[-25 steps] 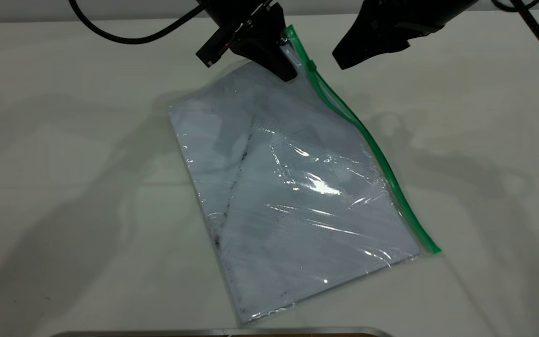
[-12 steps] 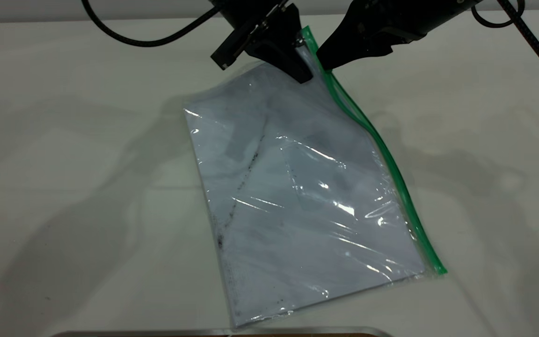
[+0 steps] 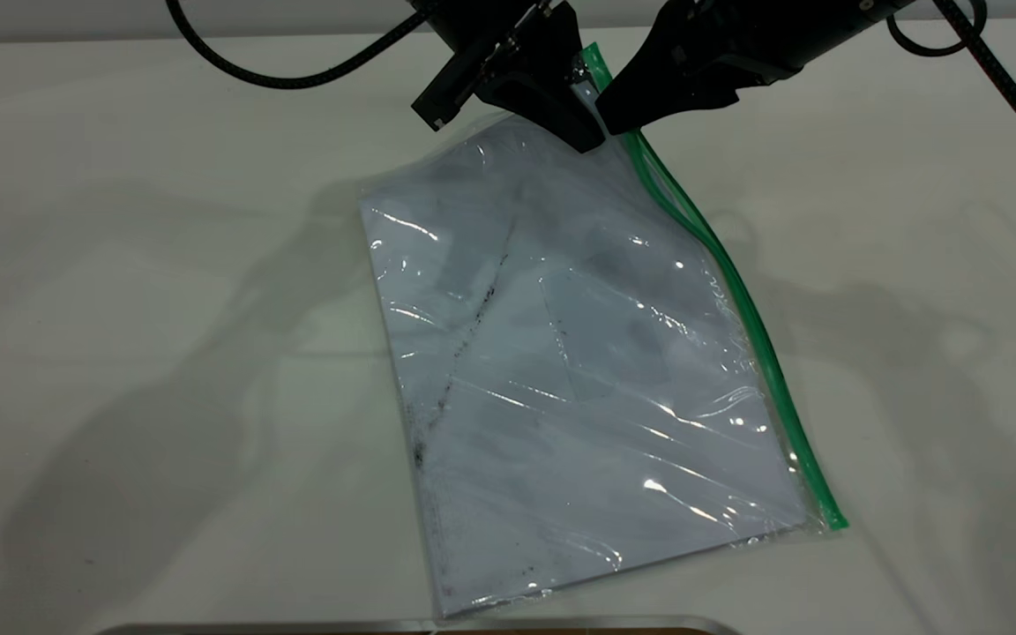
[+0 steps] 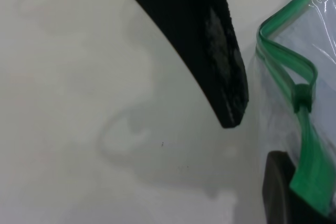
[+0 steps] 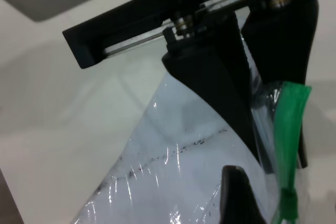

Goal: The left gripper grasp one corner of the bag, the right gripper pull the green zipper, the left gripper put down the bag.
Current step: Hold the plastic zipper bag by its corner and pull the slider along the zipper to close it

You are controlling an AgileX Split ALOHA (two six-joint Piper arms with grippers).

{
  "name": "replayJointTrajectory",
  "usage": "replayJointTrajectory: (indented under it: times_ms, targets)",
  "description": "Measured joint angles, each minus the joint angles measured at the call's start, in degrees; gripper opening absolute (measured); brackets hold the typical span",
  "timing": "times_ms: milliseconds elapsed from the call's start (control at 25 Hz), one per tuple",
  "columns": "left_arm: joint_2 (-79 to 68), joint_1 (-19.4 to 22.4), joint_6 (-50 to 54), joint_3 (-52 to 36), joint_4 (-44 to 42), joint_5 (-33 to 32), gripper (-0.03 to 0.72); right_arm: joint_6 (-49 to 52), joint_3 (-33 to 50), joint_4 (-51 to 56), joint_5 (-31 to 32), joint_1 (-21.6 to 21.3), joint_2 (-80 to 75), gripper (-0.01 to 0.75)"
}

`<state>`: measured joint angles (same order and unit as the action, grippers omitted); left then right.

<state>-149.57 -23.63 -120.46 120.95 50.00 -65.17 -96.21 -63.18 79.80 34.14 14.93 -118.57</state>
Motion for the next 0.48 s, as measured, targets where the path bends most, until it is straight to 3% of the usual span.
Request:
replayJointTrajectory:
  times_ms: [480]
  targets:
    - [0.0,0.0,0.6,0.0,2.2,0.2,0.053,0.0,-0.1,0.0,0.0,0.0,0.0,0.381]
